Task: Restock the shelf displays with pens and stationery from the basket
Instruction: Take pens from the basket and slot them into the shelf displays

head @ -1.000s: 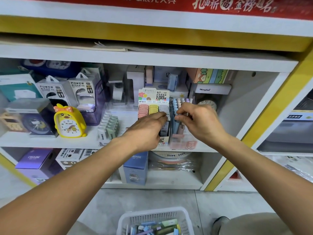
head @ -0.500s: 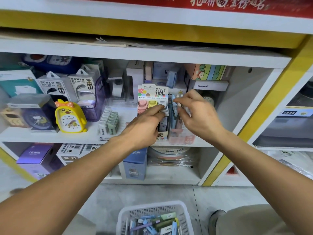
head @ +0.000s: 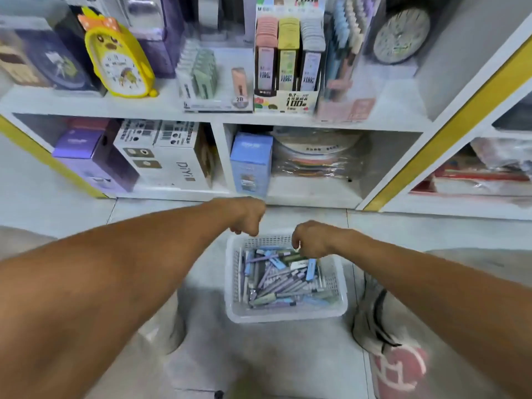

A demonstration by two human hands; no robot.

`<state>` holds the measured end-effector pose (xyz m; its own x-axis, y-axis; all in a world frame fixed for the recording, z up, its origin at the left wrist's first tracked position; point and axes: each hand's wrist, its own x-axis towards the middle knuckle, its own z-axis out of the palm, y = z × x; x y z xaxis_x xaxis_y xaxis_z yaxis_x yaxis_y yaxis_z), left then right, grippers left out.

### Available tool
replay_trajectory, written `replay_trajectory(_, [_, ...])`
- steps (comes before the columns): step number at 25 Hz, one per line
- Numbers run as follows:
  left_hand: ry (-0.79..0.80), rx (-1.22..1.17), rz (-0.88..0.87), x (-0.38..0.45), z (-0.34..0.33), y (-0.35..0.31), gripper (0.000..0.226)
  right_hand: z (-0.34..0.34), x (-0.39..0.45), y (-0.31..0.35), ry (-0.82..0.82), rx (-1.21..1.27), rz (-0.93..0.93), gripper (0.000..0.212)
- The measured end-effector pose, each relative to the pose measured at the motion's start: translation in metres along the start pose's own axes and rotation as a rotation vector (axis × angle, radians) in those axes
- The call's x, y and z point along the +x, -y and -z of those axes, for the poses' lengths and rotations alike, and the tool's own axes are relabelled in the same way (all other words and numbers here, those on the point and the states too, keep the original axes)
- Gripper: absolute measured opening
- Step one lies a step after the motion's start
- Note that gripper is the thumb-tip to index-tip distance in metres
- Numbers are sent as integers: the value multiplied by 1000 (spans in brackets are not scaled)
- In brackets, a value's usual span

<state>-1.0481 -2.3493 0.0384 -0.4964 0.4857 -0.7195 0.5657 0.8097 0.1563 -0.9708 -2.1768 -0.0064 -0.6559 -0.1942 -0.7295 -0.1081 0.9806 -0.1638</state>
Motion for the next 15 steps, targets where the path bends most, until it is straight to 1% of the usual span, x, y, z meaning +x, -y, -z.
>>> replay_trajectory(3, [43, -32, 0, 41, -70, -10, 24, -74, 35, -14, -95, 168, -114, 36])
replay_trajectory(5, [50, -85, -9, 64, -112, -14, 35, -112, 50, -26, -118, 244, -201, 51])
replay_trajectory(6, [22, -115, -5, 73, -129, -15, 39, -126, 56, -31, -144, 291, -253, 59])
replay_trajectory(9, [-60, -145, -1, 95, -158, -20, 59, -151, 70, -37, -231, 381, -325, 76])
replay_trajectory(12, [-97, -137, -29, 113, -177, -28, 80, -163, 83, -35, -247, 400, -348, 93])
replay_trajectory(15, [-118, -106, -17, 122, -190, -31, 106, -173, 91, -28, -344, 429, -365, 94])
